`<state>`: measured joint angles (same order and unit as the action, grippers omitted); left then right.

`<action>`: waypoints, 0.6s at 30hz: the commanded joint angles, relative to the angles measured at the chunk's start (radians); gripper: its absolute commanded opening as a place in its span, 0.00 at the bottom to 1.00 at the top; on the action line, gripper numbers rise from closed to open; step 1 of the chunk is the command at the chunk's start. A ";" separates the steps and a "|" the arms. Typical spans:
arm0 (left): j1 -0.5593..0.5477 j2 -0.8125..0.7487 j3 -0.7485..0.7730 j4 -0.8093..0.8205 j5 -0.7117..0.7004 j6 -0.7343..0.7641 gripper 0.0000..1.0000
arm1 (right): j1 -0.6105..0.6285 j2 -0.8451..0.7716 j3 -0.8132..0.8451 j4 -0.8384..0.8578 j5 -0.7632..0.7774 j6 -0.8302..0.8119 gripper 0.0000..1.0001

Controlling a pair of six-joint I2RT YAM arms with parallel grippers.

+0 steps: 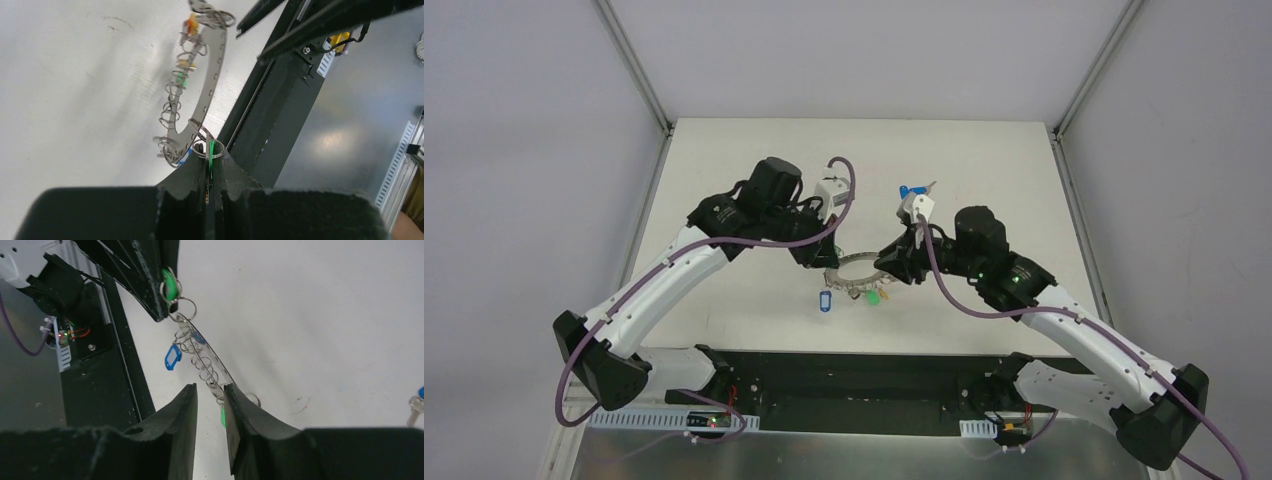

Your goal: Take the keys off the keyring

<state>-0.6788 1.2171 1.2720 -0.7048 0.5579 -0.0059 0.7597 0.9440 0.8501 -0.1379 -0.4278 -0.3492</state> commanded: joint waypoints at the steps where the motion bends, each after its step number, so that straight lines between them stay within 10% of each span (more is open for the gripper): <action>1: 0.004 0.079 0.121 -0.102 0.034 0.051 0.00 | -0.009 0.033 0.051 0.104 -0.108 0.114 0.32; 18: -0.094 0.297 0.551 -0.464 -0.527 0.377 0.00 | -0.089 0.048 -0.022 0.240 0.062 0.291 0.35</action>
<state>-0.7448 1.5005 1.7199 -1.1332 0.1997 0.2165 0.6971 1.0039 0.8509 0.0116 -0.4026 -0.1314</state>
